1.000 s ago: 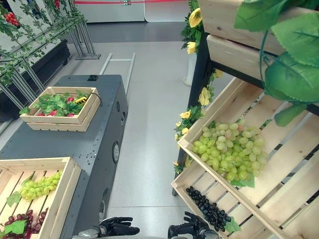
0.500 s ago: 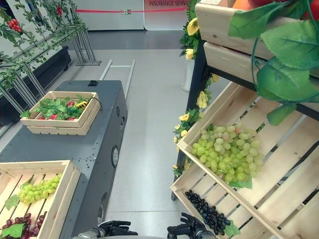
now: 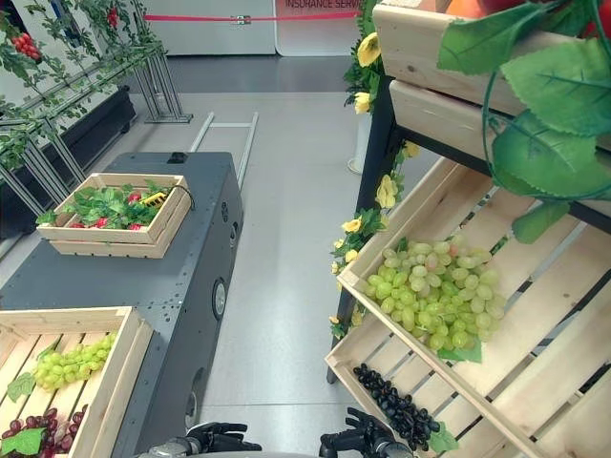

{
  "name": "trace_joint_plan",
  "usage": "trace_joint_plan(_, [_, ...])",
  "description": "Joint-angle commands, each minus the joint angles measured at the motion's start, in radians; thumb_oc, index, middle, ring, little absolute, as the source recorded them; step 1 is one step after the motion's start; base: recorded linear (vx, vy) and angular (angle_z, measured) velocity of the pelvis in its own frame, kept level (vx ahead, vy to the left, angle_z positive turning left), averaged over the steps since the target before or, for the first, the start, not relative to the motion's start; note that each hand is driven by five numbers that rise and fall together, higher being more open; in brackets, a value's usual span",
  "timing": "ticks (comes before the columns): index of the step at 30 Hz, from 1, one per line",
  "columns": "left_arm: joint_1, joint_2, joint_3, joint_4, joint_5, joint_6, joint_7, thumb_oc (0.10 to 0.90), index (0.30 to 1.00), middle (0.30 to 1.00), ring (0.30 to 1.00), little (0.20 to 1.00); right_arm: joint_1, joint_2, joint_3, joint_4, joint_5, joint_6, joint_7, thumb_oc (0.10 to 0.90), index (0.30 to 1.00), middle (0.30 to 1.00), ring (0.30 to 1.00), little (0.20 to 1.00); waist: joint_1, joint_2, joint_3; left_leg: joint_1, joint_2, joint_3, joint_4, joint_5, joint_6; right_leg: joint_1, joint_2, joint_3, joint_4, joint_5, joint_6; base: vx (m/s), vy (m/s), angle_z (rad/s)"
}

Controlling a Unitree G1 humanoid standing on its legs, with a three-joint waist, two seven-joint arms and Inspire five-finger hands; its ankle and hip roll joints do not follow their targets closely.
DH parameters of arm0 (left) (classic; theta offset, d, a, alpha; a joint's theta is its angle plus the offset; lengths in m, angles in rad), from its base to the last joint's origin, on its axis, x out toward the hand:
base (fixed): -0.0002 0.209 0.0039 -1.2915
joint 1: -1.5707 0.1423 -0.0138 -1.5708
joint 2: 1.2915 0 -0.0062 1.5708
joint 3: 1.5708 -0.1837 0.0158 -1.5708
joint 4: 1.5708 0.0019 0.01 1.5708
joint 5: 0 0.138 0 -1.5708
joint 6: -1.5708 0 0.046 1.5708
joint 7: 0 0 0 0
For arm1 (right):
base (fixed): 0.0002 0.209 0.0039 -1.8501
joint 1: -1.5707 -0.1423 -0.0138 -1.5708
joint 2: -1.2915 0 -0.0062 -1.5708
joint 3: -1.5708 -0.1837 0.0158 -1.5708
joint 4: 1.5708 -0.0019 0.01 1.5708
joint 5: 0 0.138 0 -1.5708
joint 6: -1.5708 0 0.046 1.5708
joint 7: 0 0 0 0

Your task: Pick up the fruits from the basket on one side to the basket on the other side

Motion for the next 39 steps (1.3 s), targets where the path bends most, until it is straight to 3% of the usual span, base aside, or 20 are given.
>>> trace_joint_plan(1, [-0.039, -0.002, 0.024, 0.033, -0.013, -0.043, 0.02, 0.8, 0.9, 0.9, 0.9, 0.9, -0.059, -0.001, 0.006, 0.02, 0.02, -0.011, 0.01, 0.8, 0.9, 0.9, 0.9, 0.9, 0.009, -0.016, 0.044, -0.058, -0.041, -0.001, -0.002, 0.071, 0.009, 0.071, 0.037, -0.018, 0.005, -0.03, -0.002, -0.02, -0.089, 0.07])
trace_joint_plan(3, [-0.04, 0.0, 0.028, 0.022, -0.025, -0.058, 0.027, 0.8, 0.9, 0.9, 0.9, 0.9, -0.062, -0.009, 0.015, 0.009, -0.001, 0.004, 0.004, 0.8, 0.9, 0.9, 0.9, 0.9, 0.023, -0.024, 0.068, -0.115, -0.046, -0.012, 0.074, 0.077, -0.007, 0.072, 0.027, -0.034, 0.005, -0.018, -0.009, -0.05, -0.088, 0.08])
trace_joint_plan(7, [-0.041, 0.008, 0.031, 0.002, -0.022, -0.07, 0.031, 0.8, 0.9, 0.9, 0.9, 0.9, -0.062, -0.023, 0.015, -0.009, -0.027, 0.006, 0.022, 0.8, 0.9, 0.9, 0.9, 0.9, 0.044, -0.032, 0.091, -0.169, -0.051, -0.02, 0.114, 0.083, -0.01, 0.08, 0.014, -0.066, 0.005, -0.018, -0.009, -0.03, -0.024, 0.39])
trace_joint_plan(11, [-0.057, 0.005, 0.014, 0.002, 0.01, -0.057, 0.022, 0.8, 0.9, 0.9, 0.9, 0.9, -0.059, -0.03, 0.001, -0.006, 0.009, -0.003, 0.007, 0.8, 0.9, 0.9, 0.9, 0.9, 0.025, -0.019, 0.089, -0.162, 0.039, 0.153, 0.017, 0.162, -0.054, 0.079, 0.008, -0.163, 0.005, -0.032, -0.005, 0.02, 0.074, 0.59])
trace_joint_plan(14, [-0.07, -0.016, -0.002, 0.007, 0.034, -0.064, 0.021, 0.8, 0.9, 0.9, 0.9, 0.9, -0.045, -0.025, -0.012, 0.003, 0.035, -0.018, -0.012, 0.8, 0.9, 0.9, 0.9, 0.9, -0.005, -0.011, 0.09, -0.159, 0.102, 0.305, 0.002, 0.186, -0.093, 0.101, -0.009, -0.25, 0.005, -0.045, 0.006, 0.08, 0.164, 0.89])
trace_joint_plan(16, [-0.074, -0.023, -0.007, 0.007, 0.036, -0.069, 0.017, 0.8, 0.9, 0.9, 0.9, 0.9, -0.039, -0.023, -0.02, 0.009, 0.034, -0.024, -0.02, 0.8, 0.9, 0.9, 0.9, 0.9, -0.013, -0.006, 0.087, -0.153, 0.107, 0.345, 0.0, 0.184, -0.094, 0.104, -0.021, -0.278, 0.005, -0.043, 0.012, 0.1, 0.266, 0.99])
trace_joint_plan(21, [-0.057, -0.018, -0.02, -0.018, 0.014, -0.084, 0.041, 0.8, 0.9, 0.9, 0.9, 0.9, -0.013, -0.01, -0.027, 0.005, 0.017, -0.04, -0.016, 0.8, 0.9, 0.9, 0.9, 0.9, 0.003, -0.006, 0.069, -0.116, 0.055, 0.297, -0.002, 0.124, -0.052, 0.115, -0.075, -0.295, 0.017, -0.041, 0.046, 0.12, 0.28, 0.47])
trace_joint_plan(29, [-0.052, 0.011, -0.005, -0.036, -0.008, -0.087, 0.061, 0.8, 0.9, 0.9, 0.9, 0.9, -0.008, -0.001, -0.025, -0.021, 0.03, -0.074, 0.008, 0.8, 0.9, 0.9, 0.9, 0.9, 0.035, -0.012, 0.071, -0.101, 0.001, 0.238, -0.002, 0.084, -0.006, 0.087, -0.137, -0.302, 0.112, -0.064, 0.084, 0.07, 0.223, 0.09])
trace_joint_plan(31, [-0.058, 0.021, -0.001, -0.043, -0.008, -0.098, 0.065, 0.8, 0.9, 0.9, 0.9, 0.9, -0.023, -0.003, -0.029, -0.032, 0.051, -0.086, 0.004, 0.8, 0.9, 0.9, 0.9, 0.9, 0.053, -0.012, 0.082, -0.102, -0.018, 0.227, -0.002, 0.073, 0.017, 0.06, -0.178, -0.297, 0.227, -0.057, 0.089, 0.05, 0.288, 0.2])
trace_joint_plan(34, [-0.064, 0.028, -0.005, -0.06, 0.004, -0.101, 0.062, 0.8, 0.9, 0.9, 0.9, 0.9, -0.035, -0.006, -0.028, -0.045, 0.053, -0.093, 0.008, 0.8, 0.9, 0.9, 0.9, 0.9, 0.06, -0.009, 0.093, -0.102, -0.036, 0.21, -0.002, 0.062, 0.04, 0.013, -0.201, -0.266, 0.359, -0.026, 0.095, 0.05, 0.204, 0.32])
trace_joint_plan(37, [-0.073, 0.042, -0.021, -0.084, 0.001, -0.107, 0.067, 0.8, 0.9, 0.9, 0.9, 0.9, -0.044, -0.011, -0.014, -0.07, 0.065, -0.096, 0.007, 0.8, 0.9, 0.9, 0.9, 0.9, 0.057, -0.006, 0.11, -0.096, -0.053, 0.171, -0.002, 0.052, 0.057, -0.053, -0.192, -0.206, 0.45, 0.008, 0.095, 0.06, 0.081, 0.36])
trace_joint_plan(39, [-0.083, 0.051, -0.034, -0.103, 0.014, -0.101, 0.064, 0.8, 0.9, 0.9, 0.9, 0.9, -0.054, -0.015, -0.005, -0.078, 0.087, -0.101, 0.002, 0.8, 0.9, 0.9, 0.9, 0.9, 0.048, -0.002, 0.114, -0.1, -0.052, 0.141, -0.002, 0.064, 0.058, -0.075, -0.156, -0.177, 0.361, 0.023, 0.07, 0.05, -0.051, 0.76])
